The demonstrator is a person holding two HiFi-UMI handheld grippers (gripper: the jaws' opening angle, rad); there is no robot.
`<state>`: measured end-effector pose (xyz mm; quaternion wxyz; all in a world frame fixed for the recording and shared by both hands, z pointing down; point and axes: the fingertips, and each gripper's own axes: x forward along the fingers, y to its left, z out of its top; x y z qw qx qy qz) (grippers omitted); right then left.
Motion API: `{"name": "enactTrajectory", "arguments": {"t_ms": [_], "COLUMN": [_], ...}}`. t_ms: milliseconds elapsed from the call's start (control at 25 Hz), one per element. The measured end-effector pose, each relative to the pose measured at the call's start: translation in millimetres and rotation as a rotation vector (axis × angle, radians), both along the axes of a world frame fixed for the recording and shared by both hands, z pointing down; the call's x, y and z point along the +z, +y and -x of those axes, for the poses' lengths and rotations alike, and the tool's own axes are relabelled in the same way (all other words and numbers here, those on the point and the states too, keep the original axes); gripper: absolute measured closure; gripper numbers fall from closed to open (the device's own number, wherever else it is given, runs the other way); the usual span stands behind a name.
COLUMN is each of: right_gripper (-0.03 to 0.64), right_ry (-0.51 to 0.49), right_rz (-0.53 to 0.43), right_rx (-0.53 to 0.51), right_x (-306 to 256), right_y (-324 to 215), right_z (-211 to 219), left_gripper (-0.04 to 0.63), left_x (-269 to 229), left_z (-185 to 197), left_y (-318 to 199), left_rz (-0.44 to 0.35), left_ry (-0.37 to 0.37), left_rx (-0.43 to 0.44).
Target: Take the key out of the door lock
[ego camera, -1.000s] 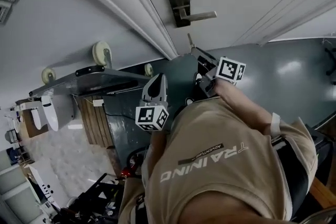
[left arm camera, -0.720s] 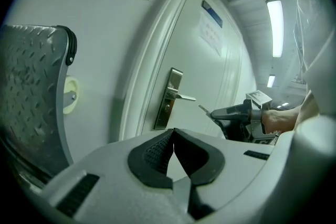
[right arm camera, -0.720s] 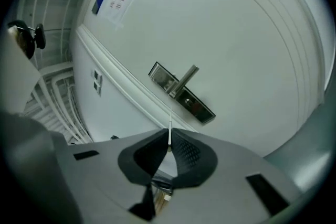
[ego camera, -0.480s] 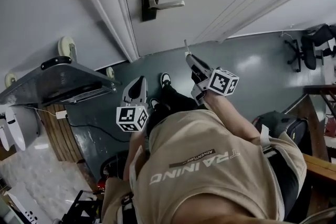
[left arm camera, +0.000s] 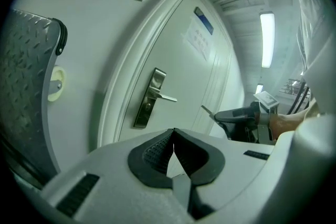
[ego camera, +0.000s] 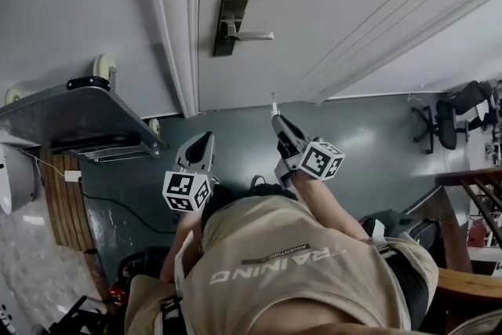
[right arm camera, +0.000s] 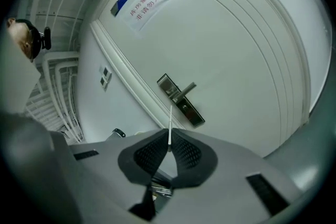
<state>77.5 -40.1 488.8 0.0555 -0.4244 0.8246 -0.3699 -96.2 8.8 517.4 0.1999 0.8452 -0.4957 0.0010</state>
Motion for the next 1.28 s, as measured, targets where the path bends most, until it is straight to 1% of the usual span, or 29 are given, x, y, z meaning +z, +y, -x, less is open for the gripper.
{"name": "enactTrajectory", "arguments": {"t_ms": [120,200,360,440,520,600,680,720,840,920,1000,1080,1120,1200,1240,1280], "right_gripper": [0.597,0.597,0.597,0.597,0.597,0.597,0.597,0.597,0.597,0.597,0.597,0.597,0.597,0.597,0.597,0.597], "right_ry": [0.026,0.07,0.19,0.232,0.257,0.257,0.26,0.265,0.276,0.285,0.301,0.315,0.318,0.326,0.33,0.33], "right_rz": [-0.019,-0.047,-0.141,-0.168,-0.173,-0.185,-0.225,-0.251,-0.332,-0.375,-0.405,-0.418,-0.423,-0.45,-0.468,-0.48], "right_rx": [-0.003,-0.003,-0.059,-0.087,-0.109,-0.145,-0.2,-0.229,-0.299,-0.333,-0.362,-0.387,-0.395,-0.393,-0.383,-0.369], "right_x": [-5.7,-9.2,-14.4,-10.5,-2.7,-0.3,-4.2,-7.4,-17.6,-20.5,-19.8,-18.7,-21.1,-32.0,-37.2,-40.8], "right_y": [6.8,9.3,15.1,20.1,21.9,18.2,12.8,10.5,3.8,-2.9,-7.8,-6.9,-6.7,-10.4,-12.9,-14.4], "right_z": [-17.5,-37.0,-62.5,-71.5,-75.3,-72.3,-64.4,-59.6,-46.8,-39.5,-33.4,-31.8,-33.1,-35.6,-35.9,-36.4], "left_gripper": [0.586,0.586,0.586,0.586,0.586,0.586,0.586,0.586,0.586,0.586,0.586,0.586,0.586,0.586,0.586,0.586], "left_x": [18.1,19.6,12.1,9.1,1.4,-14.0,-28.0,-31.5,-32.0,-36.0,-44.4,-47.6,-46.4,-42.3,-42.1,-44.8], "left_z": [-6.6,-21.1,-69.3,-89.3,-98.3,-100.8,-99.1,-96.7,-90.8,-86.5,-78.7,-72.9,-72.9,-76.4,-78.5,-81.0], "left_y": [3.9,3.4,3.3,6.4,6.4,2.6,2.3,5.1,18.4,23.5,27.9,35.4,37.7,35.3,32.3,29.5], "left_rz": [0.063,0.076,0.055,0.054,0.052,0.025,-0.004,-0.006,0.016,0.008,-0.019,-0.022,-0.015,-0.002,-0.004,-0.021], "left_ry": [-0.002,0.001,-0.004,-0.026,-0.058,-0.099,-0.133,-0.14,-0.14,-0.147,-0.165,-0.162,-0.149,-0.131,-0.143,-0.179], "left_rx": [-0.015,-0.012,0.042,0.063,0.075,0.076,0.048,0.023,-0.049,-0.091,-0.141,-0.187,-0.2,-0.2,-0.19,-0.176]}}
